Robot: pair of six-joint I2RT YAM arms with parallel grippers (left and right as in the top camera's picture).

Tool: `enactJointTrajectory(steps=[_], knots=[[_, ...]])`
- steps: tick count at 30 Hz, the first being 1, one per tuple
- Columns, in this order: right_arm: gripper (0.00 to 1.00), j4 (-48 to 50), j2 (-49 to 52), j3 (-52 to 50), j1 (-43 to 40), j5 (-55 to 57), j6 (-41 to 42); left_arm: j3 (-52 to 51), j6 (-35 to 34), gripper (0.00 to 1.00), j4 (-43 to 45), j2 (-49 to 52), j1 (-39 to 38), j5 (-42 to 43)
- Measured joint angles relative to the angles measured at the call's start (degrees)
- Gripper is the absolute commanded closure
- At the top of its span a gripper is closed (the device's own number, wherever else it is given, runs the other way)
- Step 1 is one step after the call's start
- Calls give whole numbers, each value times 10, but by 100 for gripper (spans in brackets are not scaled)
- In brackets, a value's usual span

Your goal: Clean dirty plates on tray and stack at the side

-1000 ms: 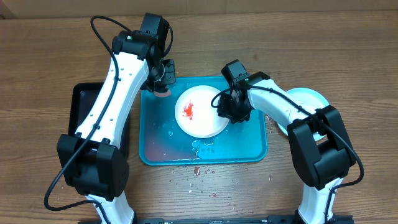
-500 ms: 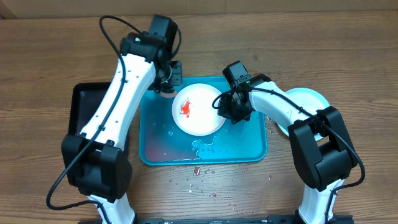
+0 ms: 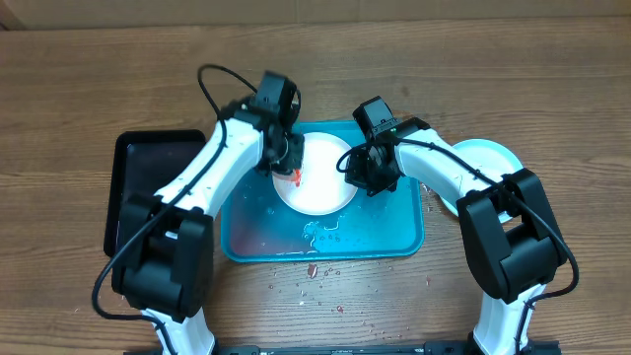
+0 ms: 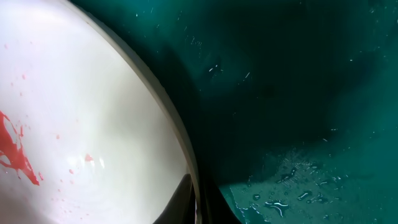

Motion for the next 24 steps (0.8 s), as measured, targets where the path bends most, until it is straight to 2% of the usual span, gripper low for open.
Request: enactJointTrajectory(steps=[6, 11, 19, 24], knots=[[96, 0, 0, 0, 0, 0, 0, -83, 40, 96, 90, 0, 0, 22], [96, 0, 0, 0, 0, -1, 0, -119, 46, 96, 140, 0, 0, 19], [96, 0, 0, 0, 5, 0, 0, -122, 24, 96, 135, -2, -3, -1], [96, -5, 0, 0, 39, 4, 0, -120, 10, 96, 66, -10, -2, -21]])
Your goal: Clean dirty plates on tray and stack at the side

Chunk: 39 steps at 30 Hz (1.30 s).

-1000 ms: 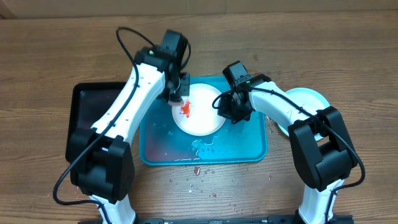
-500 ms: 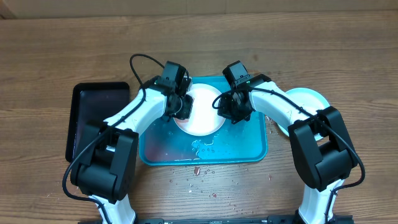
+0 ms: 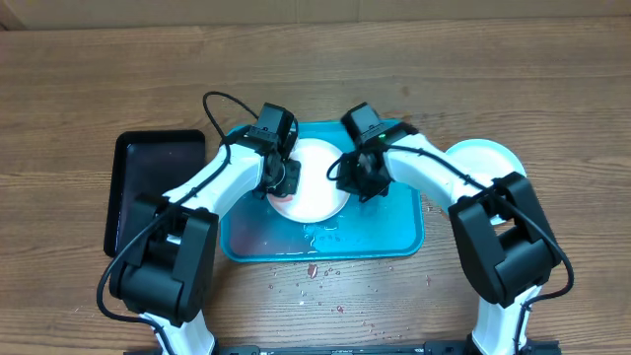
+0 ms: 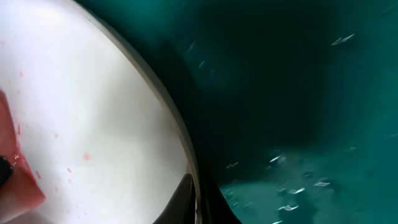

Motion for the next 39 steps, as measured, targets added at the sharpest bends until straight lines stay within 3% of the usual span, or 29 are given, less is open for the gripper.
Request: enactJointTrajectory(steps=[5, 11, 18, 21, 26, 33, 39], knots=[[96, -7, -1, 0, 34, -4, 2, 0, -37, 96, -66, -5, 3, -26], [96, -9, -1, 0, 42, -6, 4, 0, -73, 96, -67, -5, 3, -29], [96, -8, -1, 0, 42, -11, 3, -3, 55, 96, -5, 0, 6, 169], [96, -8, -1, 0, 42, -16, 4, -4, 61, 96, 3, 2, 3, 182], [96, -4, 0, 0, 47, -27, 4, -3, -11, 96, -17, 1, 1, 82], [96, -3, 0, 0, 54, -31, 6, 0, -95, 96, -71, -5, -5, -148], [96, -3, 0, 0, 54, -33, 6, -2, -106, 96, -78, -4, -5, -203]])
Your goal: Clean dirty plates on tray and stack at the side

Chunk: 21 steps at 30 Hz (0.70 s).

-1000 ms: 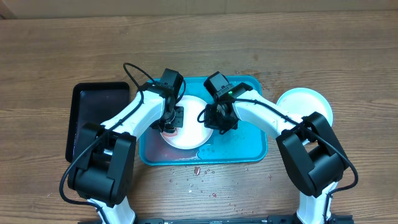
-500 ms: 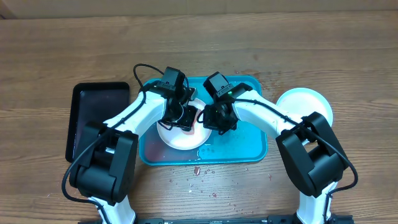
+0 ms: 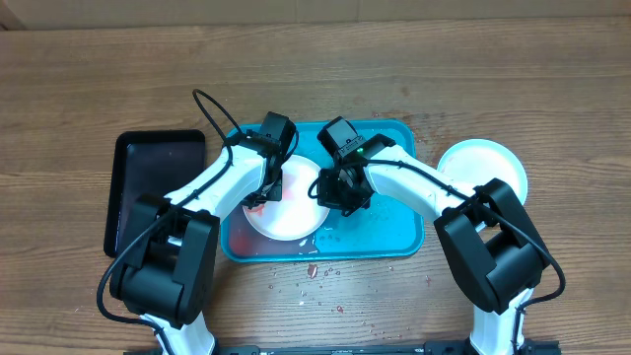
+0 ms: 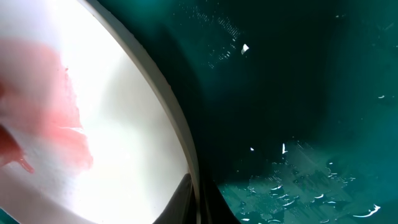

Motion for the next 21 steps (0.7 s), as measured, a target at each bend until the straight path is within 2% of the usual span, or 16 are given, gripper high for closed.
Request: enactJointTrajectory(steps=[2, 5, 9, 11, 13, 17, 21], knots=[[96, 0, 0, 0, 0, 0, 0, 0, 16, 96, 2, 0, 0, 12], [96, 0, 0, 0, 0, 0, 0, 0, 75, 96, 7, 0, 2, 66], [96, -4, 0, 0, 0, 0, 0, 1, 177, 96, 13, -2, 18, 207], [96, -4, 0, 0, 0, 0, 0, 0, 226, 96, 23, -1, 17, 307], [96, -4, 0, 0, 0, 0, 0, -2, 246, 96, 41, 2, 13, 358], [96, -4, 0, 0, 0, 0, 0, -3, 224, 96, 79, 6, 8, 362], [96, -4, 0, -1, -1, 0, 0, -3, 135, 96, 99, 5, 6, 256]])
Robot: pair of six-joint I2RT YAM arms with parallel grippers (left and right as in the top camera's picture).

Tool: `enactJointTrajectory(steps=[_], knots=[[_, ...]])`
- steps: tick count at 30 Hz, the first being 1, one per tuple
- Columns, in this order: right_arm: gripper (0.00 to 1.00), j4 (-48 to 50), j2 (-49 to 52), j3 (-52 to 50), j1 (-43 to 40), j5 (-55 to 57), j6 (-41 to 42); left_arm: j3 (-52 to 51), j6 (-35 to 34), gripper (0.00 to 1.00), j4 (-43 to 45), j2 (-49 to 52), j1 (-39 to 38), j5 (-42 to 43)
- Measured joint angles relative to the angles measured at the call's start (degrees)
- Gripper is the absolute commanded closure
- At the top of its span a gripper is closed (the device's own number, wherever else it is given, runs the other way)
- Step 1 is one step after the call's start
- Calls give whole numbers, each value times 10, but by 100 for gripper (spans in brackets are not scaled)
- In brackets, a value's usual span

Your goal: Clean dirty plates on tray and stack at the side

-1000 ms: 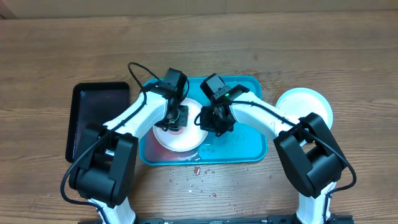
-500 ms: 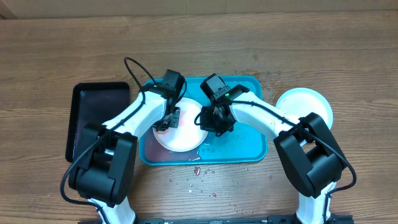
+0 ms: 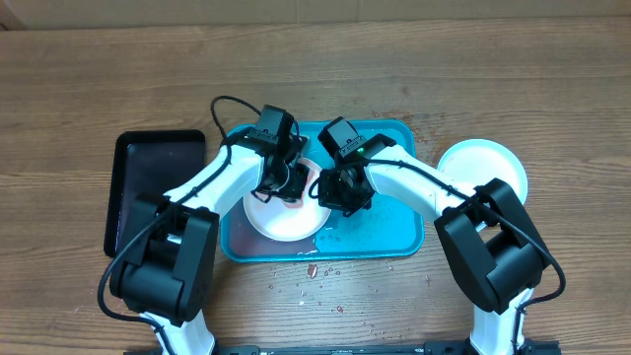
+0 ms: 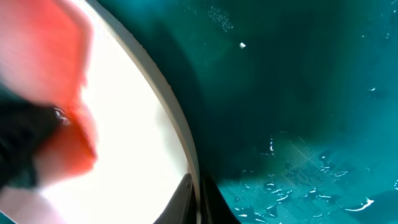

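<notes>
A white plate [image 3: 276,215] lies on the front left of the teal tray [image 3: 385,235]. My right gripper [image 3: 328,194] is shut on the plate's right rim; in the right wrist view the rim runs between its two fingertips [image 4: 198,200]. My left gripper [image 3: 292,183] is over the plate's back part, shut on a red sponge [image 3: 299,181]. The right wrist view shows that sponge [image 4: 68,74] blurred on the white plate [image 4: 137,143], with the left gripper's dark fingers [image 4: 18,140] behind it. Water drops lie on the tray [image 4: 298,180].
More white plates [image 3: 485,164] sit on the table right of the tray. A black tray [image 3: 148,187] lies to the left. Red crumbs [image 3: 314,270] are scattered on the wood in front of the teal tray.
My left gripper with the red sponge has moved from the plate's left part to its back right, closer to the rim that the right gripper holds. Plate and right gripper have stayed put.
The plate first lay at the tray's back middle with red splatter on it, its rim in my right gripper and the left gripper beside it. Then the sponge was on the splatter. Later the plate lay at the front left, the sponge smearing red, now near the held rim.
</notes>
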Motion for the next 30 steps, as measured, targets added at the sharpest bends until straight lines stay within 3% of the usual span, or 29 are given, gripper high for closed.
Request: enactJointTrajectory(steps=[5, 9, 13, 19, 22, 26, 30], knots=[[96, 0, 0, 0, 0, -1, 0, 4, -104, 96, -38, -3, -6, -171], [96, 1, 0, 0, 0, -1, 0, 4, -113, 96, -80, -3, -5, -215], [96, 1, 0, 0, 0, -2, -1, 6, -56, 96, -109, -4, -2, -179], [96, 0, 0, 0, 0, -2, -2, 6, 98, 96, -132, -5, 9, 27], [96, -1, 0, 0, 0, -2, -2, 0, 134, 96, -106, -4, 5, 99], [96, -1, 0, 0, 0, -2, -2, -1, 142, 96, -46, 1, 5, 134], [96, -1, 0, 0, 0, -2, -2, -2, 107, 96, 11, 1, 5, 81]])
